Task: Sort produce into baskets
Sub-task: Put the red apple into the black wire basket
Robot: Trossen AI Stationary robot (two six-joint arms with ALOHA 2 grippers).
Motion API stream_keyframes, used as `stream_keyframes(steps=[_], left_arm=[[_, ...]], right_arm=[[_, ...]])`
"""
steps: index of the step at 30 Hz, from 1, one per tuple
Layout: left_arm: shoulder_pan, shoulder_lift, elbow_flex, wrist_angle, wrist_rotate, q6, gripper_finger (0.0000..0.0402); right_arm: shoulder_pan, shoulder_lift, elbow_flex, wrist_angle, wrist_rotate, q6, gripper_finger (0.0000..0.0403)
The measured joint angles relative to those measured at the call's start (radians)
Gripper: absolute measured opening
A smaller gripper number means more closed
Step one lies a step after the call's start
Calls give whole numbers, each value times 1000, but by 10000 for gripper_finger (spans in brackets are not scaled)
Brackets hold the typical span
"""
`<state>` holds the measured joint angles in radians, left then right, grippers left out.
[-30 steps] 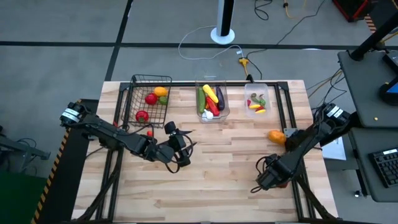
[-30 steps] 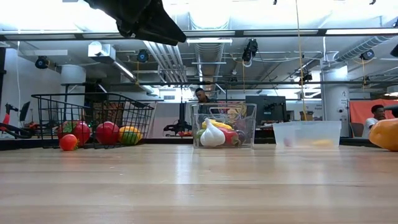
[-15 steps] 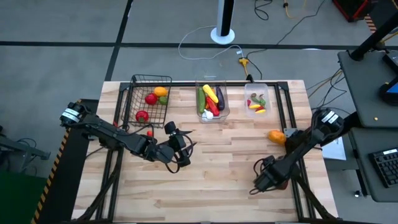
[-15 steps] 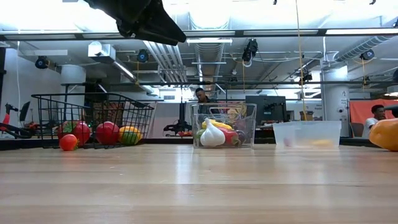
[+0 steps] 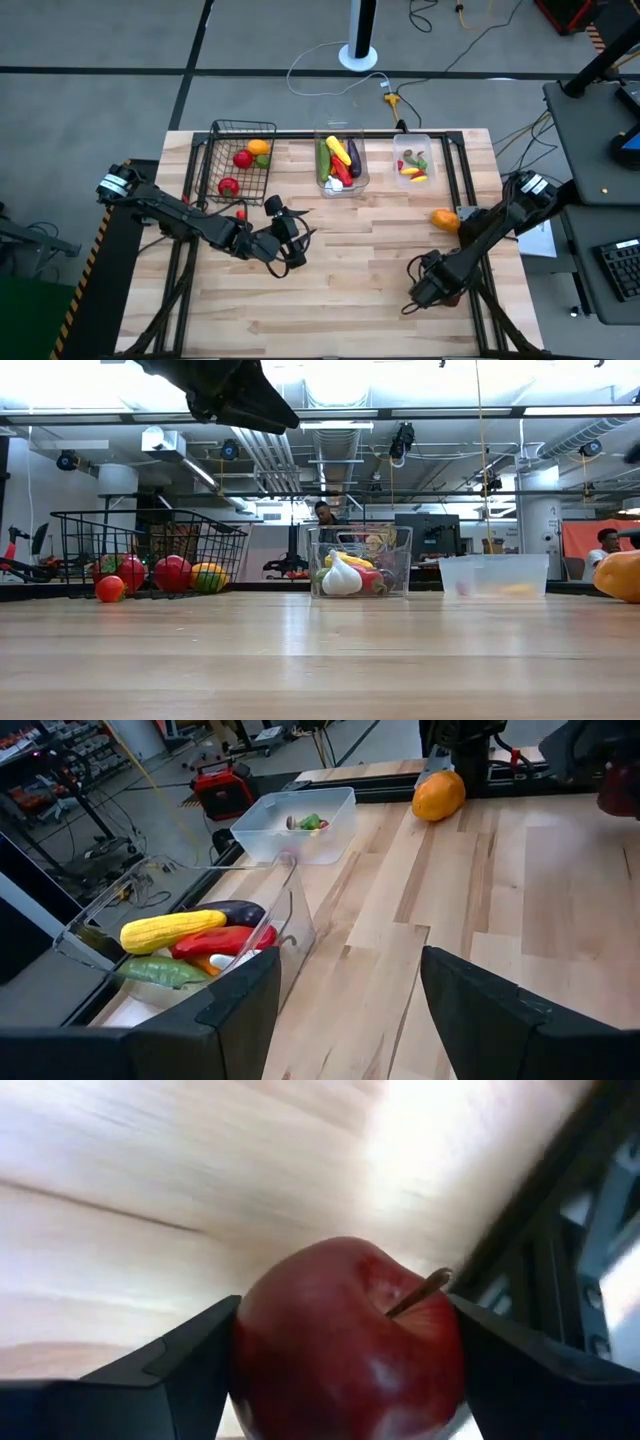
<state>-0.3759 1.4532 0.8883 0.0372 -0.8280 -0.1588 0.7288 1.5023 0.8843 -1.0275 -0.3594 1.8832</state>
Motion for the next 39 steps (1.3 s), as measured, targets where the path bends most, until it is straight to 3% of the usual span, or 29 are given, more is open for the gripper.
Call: stream_keyframes(steps=[4,8,12,15,18,25,30,34,39], left_arm=[[0,0,-3,5,46,-16,223],[1,0,-33,89,219,18,223],[0,0,-116,286,443,100,216],[0,1,-190,480,558,123,208],[0,1,-232,612,596,125,202],[0,1,-250,640,595,120,200],[0,0,-262,648,368,49,205],[-20,-2,-325,689,334,-12,223],[-36,17,-430,964,312,-42,251]], right_arm=[[-4,-54,44,39,176,-20,306],[-32,-113,90,133,471,-134,311],[-69,-166,106,274,764,-391,313],[-113,-187,105,406,897,-658,314],[-159,-192,104,540,990,-923,314],[-267,-166,77,965,1027,-1497,316],[-304,-144,-43,1527,937,-1903,316],[-317,-145,-180,1866,806,-2079,316],[-365,-126,-332,2190,640,-2079,317]])
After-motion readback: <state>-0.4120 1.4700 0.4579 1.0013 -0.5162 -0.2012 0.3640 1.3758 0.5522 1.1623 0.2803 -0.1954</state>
